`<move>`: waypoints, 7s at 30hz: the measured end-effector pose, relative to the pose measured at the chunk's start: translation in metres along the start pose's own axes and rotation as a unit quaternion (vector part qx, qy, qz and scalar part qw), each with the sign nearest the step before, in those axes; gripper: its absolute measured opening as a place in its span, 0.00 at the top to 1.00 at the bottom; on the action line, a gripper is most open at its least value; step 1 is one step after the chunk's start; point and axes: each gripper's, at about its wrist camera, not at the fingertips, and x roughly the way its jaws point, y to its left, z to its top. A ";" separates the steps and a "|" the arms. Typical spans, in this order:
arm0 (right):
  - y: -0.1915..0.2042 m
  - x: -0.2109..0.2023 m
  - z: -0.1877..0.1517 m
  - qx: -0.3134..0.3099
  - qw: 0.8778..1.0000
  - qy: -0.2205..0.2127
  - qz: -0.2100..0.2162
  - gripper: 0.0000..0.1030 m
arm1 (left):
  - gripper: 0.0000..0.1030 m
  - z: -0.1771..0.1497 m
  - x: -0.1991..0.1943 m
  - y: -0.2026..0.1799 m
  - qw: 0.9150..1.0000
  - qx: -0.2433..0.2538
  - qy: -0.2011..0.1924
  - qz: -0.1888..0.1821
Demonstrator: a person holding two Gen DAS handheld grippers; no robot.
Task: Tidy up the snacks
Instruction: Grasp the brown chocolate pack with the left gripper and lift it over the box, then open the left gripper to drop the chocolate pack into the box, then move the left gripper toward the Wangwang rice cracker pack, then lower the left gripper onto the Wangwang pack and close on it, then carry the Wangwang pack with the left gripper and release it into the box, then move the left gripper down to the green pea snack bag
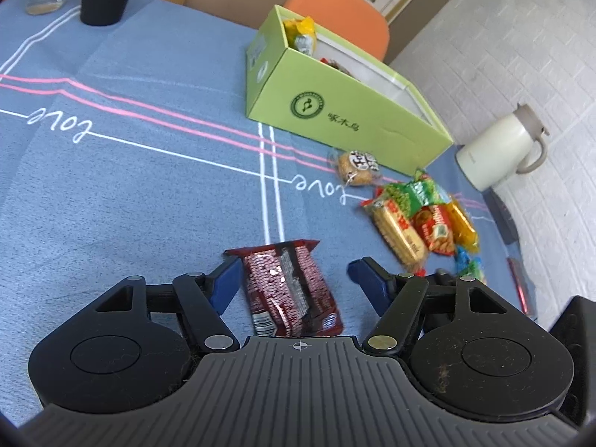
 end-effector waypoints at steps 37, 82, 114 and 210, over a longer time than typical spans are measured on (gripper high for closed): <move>-0.131 0.007 0.127 -0.007 0.992 -0.109 -0.064 0.35 | 0.90 0.141 0.038 -0.103 0.993 0.060 -0.097 -0.013; -0.145 -0.001 -0.014 0.134 0.991 0.002 0.001 0.01 | 0.64 0.058 0.125 -0.097 0.996 0.068 0.048 -0.021; -0.065 -0.120 -0.067 0.176 0.978 -0.090 -0.064 0.00 | 0.29 -0.039 -0.013 -0.066 0.999 0.004 -0.042 0.012; -0.225 -0.082 0.039 0.135 0.975 -0.133 -0.113 0.09 | 0.41 0.103 0.077 -0.142 0.989 0.124 -0.081 -0.029</move>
